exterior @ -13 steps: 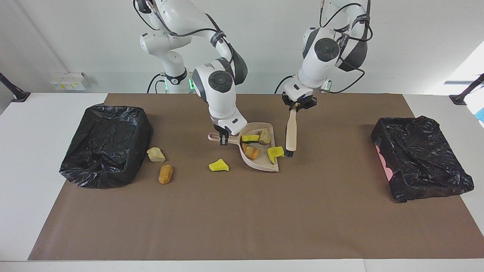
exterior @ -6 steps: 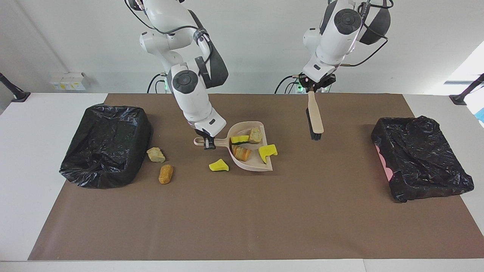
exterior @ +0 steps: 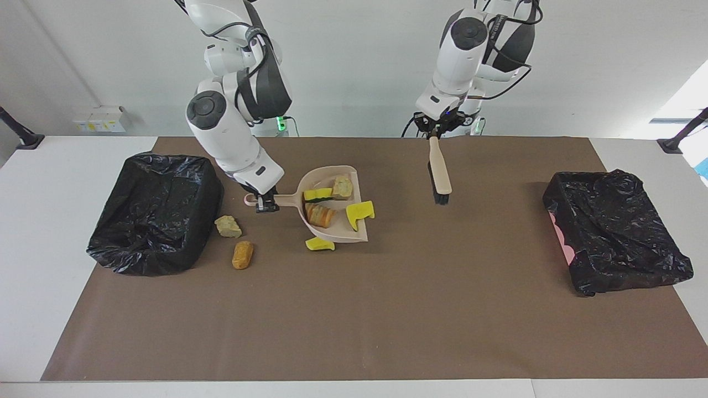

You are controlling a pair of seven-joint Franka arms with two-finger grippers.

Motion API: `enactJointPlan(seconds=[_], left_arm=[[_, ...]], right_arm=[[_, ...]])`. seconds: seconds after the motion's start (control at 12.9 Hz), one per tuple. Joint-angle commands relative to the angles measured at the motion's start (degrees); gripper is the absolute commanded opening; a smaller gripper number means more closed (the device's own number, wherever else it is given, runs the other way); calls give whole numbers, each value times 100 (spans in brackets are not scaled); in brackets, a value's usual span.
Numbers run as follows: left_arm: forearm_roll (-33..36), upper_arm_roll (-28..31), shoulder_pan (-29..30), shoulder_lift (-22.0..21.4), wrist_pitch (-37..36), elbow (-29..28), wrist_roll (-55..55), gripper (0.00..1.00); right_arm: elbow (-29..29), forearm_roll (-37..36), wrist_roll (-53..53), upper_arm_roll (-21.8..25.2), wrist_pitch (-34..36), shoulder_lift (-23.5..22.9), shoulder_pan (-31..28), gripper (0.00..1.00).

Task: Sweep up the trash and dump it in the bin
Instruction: 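Carry the loaded dustpan over the bin nearest the right gripper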

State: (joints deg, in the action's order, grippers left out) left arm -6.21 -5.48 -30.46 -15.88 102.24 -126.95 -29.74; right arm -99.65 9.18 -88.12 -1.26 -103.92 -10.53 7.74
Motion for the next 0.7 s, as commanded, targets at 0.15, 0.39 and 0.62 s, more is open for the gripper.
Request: enactJointPlan(seconds=[0.15, 0.39, 0.62], left_arm=[[-337, 82, -1108, 477, 1320, -628, -933, 0], [-494, 73, -1558, 655, 1905, -909, -1148, 0], [-645, 73, -1753, 744, 2230, -1121, -1368, 0]], right_arm=[[95, 103, -1021, -6, 503, 217, -1000, 0], [104, -424, -1233, 3, 671, 463, -1632, 0], [104, -487, -1987, 21, 575, 473, -2274, 0]])
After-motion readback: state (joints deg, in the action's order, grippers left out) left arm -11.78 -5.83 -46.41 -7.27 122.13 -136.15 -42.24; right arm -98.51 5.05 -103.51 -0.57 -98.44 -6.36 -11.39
